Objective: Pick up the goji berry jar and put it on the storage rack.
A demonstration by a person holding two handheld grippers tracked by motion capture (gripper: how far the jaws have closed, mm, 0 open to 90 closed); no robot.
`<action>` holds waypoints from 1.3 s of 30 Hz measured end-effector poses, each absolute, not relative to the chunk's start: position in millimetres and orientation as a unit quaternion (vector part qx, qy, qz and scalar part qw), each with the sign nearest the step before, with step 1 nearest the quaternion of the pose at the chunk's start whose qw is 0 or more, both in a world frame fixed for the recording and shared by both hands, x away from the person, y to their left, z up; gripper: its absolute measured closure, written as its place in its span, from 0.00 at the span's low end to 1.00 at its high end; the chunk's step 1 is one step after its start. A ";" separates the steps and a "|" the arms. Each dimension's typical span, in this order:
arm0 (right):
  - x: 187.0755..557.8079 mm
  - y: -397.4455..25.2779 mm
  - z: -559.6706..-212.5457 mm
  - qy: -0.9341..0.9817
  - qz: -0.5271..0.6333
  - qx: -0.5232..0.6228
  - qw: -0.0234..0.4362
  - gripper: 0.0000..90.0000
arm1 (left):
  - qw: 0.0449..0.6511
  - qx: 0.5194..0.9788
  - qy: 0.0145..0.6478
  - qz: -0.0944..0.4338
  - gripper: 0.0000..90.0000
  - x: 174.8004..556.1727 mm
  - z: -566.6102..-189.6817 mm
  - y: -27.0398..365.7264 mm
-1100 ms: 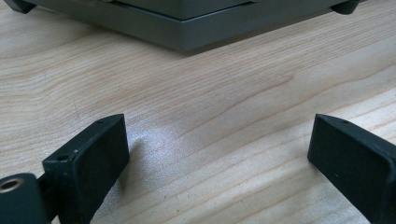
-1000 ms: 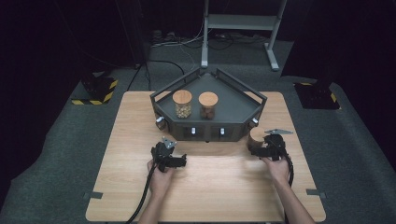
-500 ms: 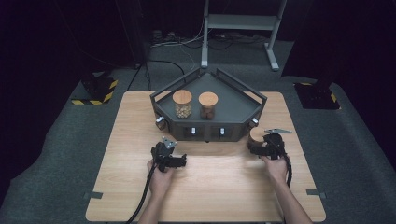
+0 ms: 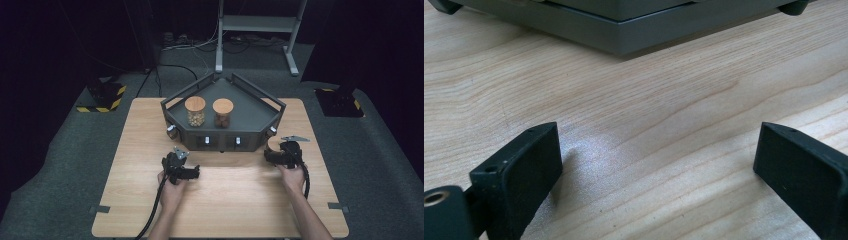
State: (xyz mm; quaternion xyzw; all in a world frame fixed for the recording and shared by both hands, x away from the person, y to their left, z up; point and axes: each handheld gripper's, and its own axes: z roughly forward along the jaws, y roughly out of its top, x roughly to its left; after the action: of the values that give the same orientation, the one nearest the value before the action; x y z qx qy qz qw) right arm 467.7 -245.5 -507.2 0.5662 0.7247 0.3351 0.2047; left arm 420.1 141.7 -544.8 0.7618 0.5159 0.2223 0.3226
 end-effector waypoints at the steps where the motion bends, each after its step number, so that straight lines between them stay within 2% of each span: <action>1: 468.0 -244.8 -507.6 0.725 0.333 0.567 0.206 0.14 | 0.323 0.762 0.516 0.222 0.06 420.1 -544.8 141.6; 24: 474.0 -237.7 -512.8 0.717 0.333 0.570 0.224 0.23 | 0.323 0.762 0.516 0.222 0.06 420.1 -544.9 141.6; 39: 476.1 -237.1 -515.4 0.712 0.334 0.574 0.228 0.25 | 0.323 0.762 0.516 0.222 0.06 420.1 -544.9 141.6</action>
State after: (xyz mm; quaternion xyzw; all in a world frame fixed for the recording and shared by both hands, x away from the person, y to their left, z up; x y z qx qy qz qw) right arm 476.1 -237.1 -515.4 0.5736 0.7124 0.3338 0.2281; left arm 420.1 141.6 -544.9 0.7615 0.5160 0.2223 0.3232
